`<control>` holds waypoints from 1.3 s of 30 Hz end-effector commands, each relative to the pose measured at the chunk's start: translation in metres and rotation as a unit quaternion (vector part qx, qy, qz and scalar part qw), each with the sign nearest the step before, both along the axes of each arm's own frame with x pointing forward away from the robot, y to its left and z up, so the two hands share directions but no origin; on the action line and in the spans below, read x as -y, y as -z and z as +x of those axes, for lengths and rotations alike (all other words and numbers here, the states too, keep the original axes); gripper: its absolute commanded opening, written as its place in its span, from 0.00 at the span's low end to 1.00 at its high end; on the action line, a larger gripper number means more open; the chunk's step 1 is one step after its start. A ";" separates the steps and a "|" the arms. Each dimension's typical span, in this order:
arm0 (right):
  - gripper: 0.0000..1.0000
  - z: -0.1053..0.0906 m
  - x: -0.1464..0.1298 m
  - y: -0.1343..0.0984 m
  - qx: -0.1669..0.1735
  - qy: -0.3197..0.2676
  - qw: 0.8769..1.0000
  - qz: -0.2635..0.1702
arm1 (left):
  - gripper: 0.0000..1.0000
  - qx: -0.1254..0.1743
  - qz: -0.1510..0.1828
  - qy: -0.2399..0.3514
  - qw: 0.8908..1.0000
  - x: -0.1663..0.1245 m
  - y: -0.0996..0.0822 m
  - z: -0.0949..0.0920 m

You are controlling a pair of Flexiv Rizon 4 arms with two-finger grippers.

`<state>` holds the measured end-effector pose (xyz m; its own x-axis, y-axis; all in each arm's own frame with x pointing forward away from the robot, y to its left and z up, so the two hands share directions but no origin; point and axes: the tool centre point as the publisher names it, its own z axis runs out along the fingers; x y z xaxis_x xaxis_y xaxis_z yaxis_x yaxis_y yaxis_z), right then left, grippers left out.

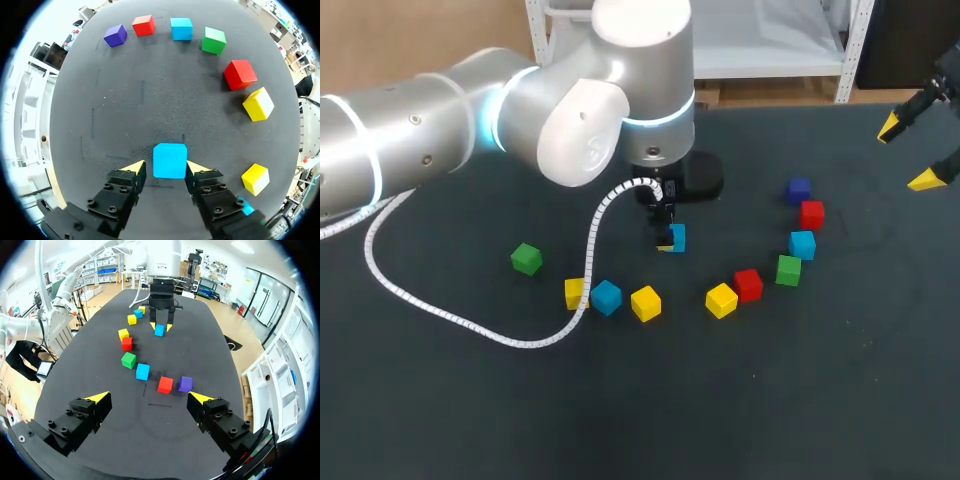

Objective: Place the blue cubes, place green cubes on the blue cubes, place the yellow cubes on the green cubes, then place the red cubes on the yellow cubes, and place purple cube on the red cubes.

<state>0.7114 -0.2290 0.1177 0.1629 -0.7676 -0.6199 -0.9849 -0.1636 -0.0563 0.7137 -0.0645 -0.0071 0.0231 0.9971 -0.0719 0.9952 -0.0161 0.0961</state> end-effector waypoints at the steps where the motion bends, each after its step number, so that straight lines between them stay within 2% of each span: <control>1: 1.00 0.000 0.000 0.000 0.000 -0.001 1.000 0.001 | 0.49 -0.002 0.002 0.000 1.000 0.002 0.000 0.004; 4: 1.00 0.000 0.000 0.000 0.000 -0.001 1.000 0.001 | 0.49 -0.001 0.001 0.001 1.000 0.003 0.000 0.004; 5: 1.00 0.000 0.000 0.000 0.000 -0.001 1.000 0.001 | 0.54 -0.002 0.000 0.001 1.000 0.004 -0.001 0.003; 6: 1.00 0.000 0.000 0.000 0.000 -0.001 1.000 0.001 | 0.64 -0.002 0.000 0.002 1.000 0.004 -0.002 0.003; 7: 1.00 0.000 0.000 0.000 0.000 -0.001 1.000 0.001 | 0.85 -0.003 -0.001 0.002 1.000 0.003 -0.003 0.002; 8: 1.00 0.000 0.000 0.000 0.000 -0.001 1.000 0.001 | 1.00 -0.004 -0.001 0.002 1.000 0.003 -0.004 0.000; 11: 1.00 0.000 0.000 0.000 0.000 -0.001 1.000 0.001 | 1.00 -0.009 -0.006 -0.005 1.000 -0.001 -0.013 -0.004; 17: 1.00 0.000 0.000 0.000 0.000 -0.001 1.000 0.001 | 1.00 -0.010 -0.032 -0.041 0.999 -0.020 -0.048 -0.016; 21: 1.00 0.000 0.000 0.000 0.000 -0.001 1.000 0.001 | 1.00 -0.005 -0.035 -0.052 0.998 -0.036 -0.067 -0.028; 26: 1.00 0.000 0.000 0.000 0.000 -0.001 1.000 0.001 | 1.00 -0.003 -0.029 0.027 0.999 -0.050 -0.082 -0.050; 30: 1.00 0.000 0.000 0.000 0.000 -0.001 1.000 0.001 | 1.00 -0.002 -0.023 0.094 0.995 -0.057 -0.089 -0.065; 32: 1.00 0.000 0.000 0.000 0.000 -0.001 1.000 0.001 | 1.00 -0.004 -0.037 0.121 0.992 -0.059 -0.092 -0.072; 35: 1.00 0.000 0.000 0.000 0.000 -0.001 1.000 0.001 | 1.00 -0.006 -0.043 0.164 0.985 -0.060 -0.090 -0.083; 39: 1.00 0.000 0.000 0.000 0.000 -0.001 1.000 0.001 | 1.00 -0.009 -0.034 0.213 0.976 -0.060 -0.081 -0.095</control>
